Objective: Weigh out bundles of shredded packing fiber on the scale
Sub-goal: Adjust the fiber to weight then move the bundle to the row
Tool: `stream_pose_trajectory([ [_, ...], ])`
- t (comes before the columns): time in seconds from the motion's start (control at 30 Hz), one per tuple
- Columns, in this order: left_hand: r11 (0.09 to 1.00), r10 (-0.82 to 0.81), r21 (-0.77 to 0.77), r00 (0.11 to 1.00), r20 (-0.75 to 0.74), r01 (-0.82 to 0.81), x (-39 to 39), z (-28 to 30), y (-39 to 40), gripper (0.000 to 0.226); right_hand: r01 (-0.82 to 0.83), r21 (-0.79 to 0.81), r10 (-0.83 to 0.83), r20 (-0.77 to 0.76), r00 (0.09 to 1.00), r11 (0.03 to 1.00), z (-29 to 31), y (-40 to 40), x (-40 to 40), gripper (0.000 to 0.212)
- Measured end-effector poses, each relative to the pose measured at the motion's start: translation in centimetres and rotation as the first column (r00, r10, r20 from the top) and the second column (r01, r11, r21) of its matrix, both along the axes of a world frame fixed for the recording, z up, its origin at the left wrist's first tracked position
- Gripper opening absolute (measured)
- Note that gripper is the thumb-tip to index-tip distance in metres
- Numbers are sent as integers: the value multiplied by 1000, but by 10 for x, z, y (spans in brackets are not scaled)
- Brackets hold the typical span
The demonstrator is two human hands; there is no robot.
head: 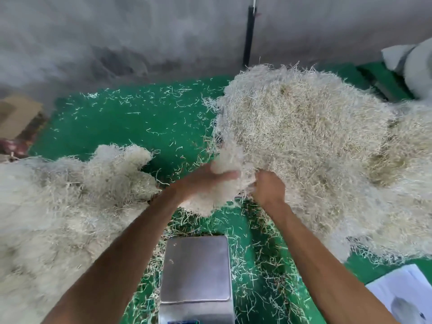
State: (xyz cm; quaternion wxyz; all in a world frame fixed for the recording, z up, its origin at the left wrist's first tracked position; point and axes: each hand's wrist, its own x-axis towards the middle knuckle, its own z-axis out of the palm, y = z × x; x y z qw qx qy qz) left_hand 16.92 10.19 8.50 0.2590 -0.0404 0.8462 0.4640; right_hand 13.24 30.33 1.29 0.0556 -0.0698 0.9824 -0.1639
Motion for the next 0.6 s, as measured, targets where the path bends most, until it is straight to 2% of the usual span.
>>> stream_pose_trajectory([
  [0.03, 977, -99, -192, 995, 2, 97, 3, -7, 10, 91, 15, -68, -17, -23, 1000, 998, 7, -1, -4, 10],
  [0.07, 916, -153, -374, 988, 15, 148, 8, -14, 20, 108, 32, -164, -38, -37, 999, 986, 14, -3, -5, 8],
  [0.1, 834, -189, -531, 982, -19, 150, 9, -21, 24, 107, 25, -196, -35, -49, 998, 980, 18, -3, -7, 10],
  [0.13, 763, -202, -639, 975, -97, 94, 6, -24, 22, 91, -20, -130, 9, -87, 996, 991, 20, 0, -8, 11],
  [0.17, 720, -191, -694, 964, -186, 8, 0, -24, 18, 65, -51, -20, 49, -86, 995, 998, 19, 7, -5, 11],
  [0.2, 727, -145, -683, 955, -257, -73, -6, -24, 11, 40, -62, 42, 65, -82, 994, 997, 14, 16, -1, 8],
  [0.23, 773, -76, -622, 956, -285, -124, -11, -21, 5, 29, -82, 96, 90, -76, 993, 992, 9, 26, 2, 6],
  [0.3, 868, 54, -467, 966, -251, -170, -21, -18, -1, 25, -124, 154, 138, -82, 987, 980, -2, 38, 7, 6],
  [0.37, 894, 187, -347, 939, -289, -285, -24, -19, 3, 14, -103, 118, 116, -110, 987, 988, -4, 41, 5, 6],
  [0.47, 841, 488, -110, 831, -267, -529, -28, -23, 19, 13, -74, 97, 84, -97, 992, 993, -3, 46, 3, 17],
  [0.53, 721, 691, 44, 713, -118, -692, -26, -30, 29, 18, -38, 96, 46, -89, 995, 995, -5, 53, 3, 20],
  [0.57, 691, 721, 104, 692, -30, -716, -23, -31, 34, 10, -29, 77, 36, -88, 995, 997, -5, 53, 4, 22],
  [0.6, 679, 723, 149, 690, 31, -719, -21, -32, 42, 15, -30, 54, 35, -91, 995, 998, -5, 50, 6, 24],
])
